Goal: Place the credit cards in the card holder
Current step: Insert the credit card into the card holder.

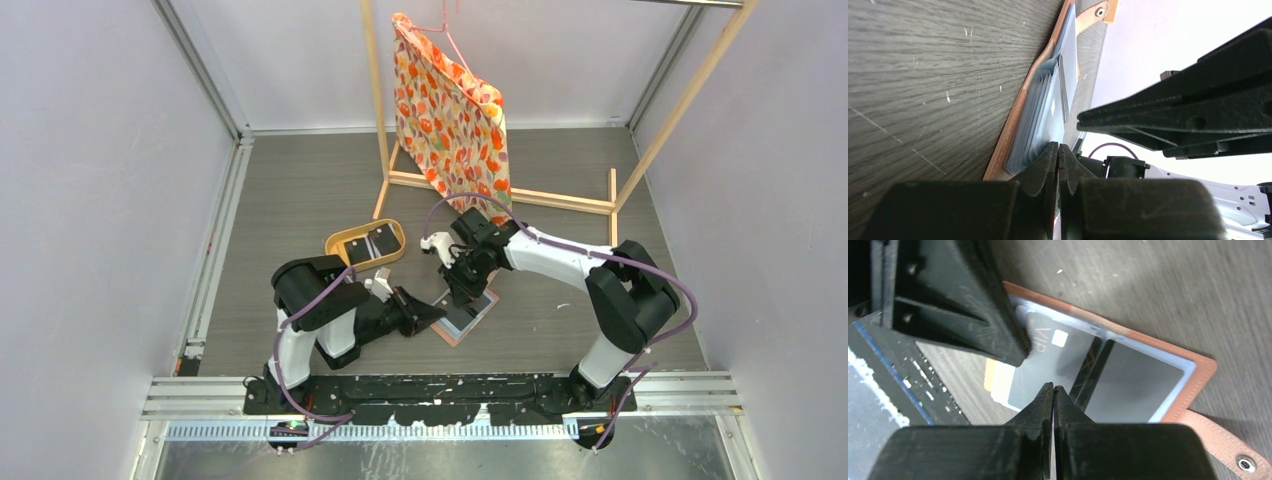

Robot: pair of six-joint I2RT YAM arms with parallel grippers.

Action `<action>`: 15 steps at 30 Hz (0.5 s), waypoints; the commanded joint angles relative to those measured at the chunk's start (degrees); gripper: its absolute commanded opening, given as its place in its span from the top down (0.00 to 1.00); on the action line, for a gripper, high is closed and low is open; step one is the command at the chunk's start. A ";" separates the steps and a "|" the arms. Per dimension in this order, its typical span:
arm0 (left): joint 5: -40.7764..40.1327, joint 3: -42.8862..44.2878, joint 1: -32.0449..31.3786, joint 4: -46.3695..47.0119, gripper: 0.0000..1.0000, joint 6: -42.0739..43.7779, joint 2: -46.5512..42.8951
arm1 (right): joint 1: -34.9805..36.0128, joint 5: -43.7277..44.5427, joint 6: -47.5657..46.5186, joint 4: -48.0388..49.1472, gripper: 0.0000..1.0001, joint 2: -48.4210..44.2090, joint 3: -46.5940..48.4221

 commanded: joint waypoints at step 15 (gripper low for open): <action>-1.22 -2.46 0.64 -9.65 0.93 3.37 1.84 | -0.86 7.74 -2.82 -5.55 0.96 5.06 4.92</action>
